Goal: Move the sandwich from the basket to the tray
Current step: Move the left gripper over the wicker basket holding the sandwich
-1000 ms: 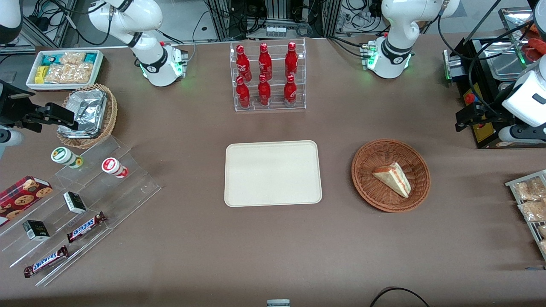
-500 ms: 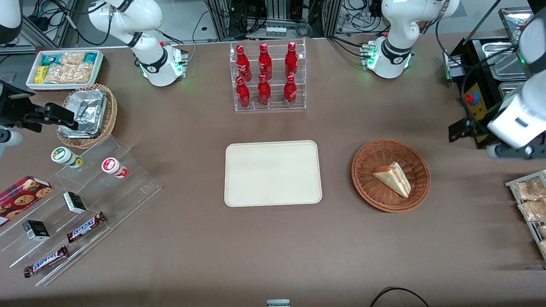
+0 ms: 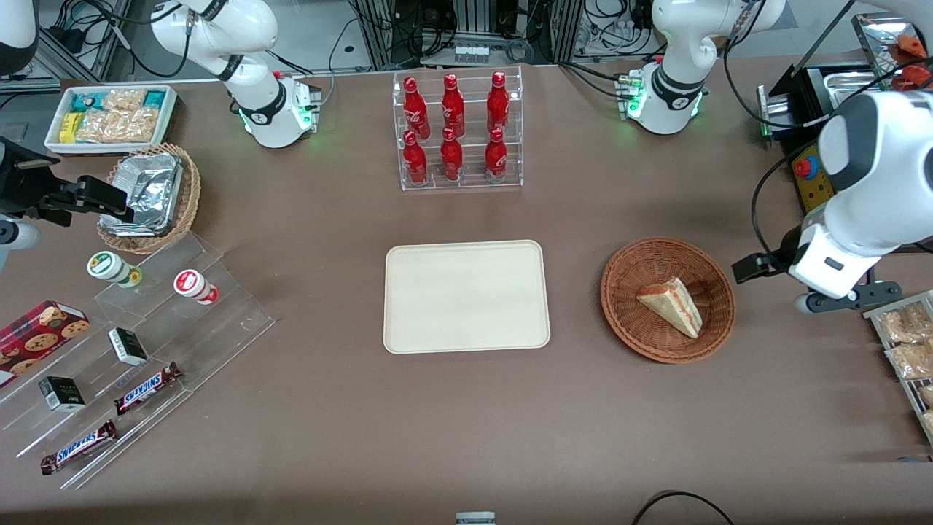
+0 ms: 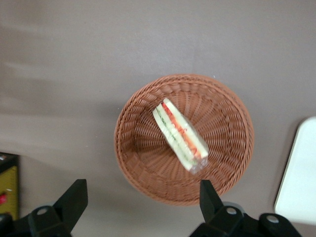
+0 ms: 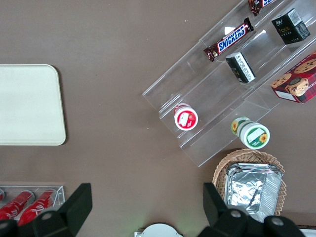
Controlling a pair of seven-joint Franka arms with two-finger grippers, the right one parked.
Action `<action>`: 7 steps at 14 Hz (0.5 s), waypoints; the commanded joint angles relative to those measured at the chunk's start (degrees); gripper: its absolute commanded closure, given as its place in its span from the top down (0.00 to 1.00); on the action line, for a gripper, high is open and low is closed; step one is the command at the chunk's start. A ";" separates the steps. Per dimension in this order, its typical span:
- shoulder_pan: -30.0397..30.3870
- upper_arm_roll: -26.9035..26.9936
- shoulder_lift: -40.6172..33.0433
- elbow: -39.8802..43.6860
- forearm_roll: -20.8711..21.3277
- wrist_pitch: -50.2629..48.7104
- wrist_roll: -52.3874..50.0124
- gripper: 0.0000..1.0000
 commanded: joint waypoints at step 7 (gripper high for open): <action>-3.97 -0.50 -2.60 -21.00 1.00 27.94 -28.94 1.00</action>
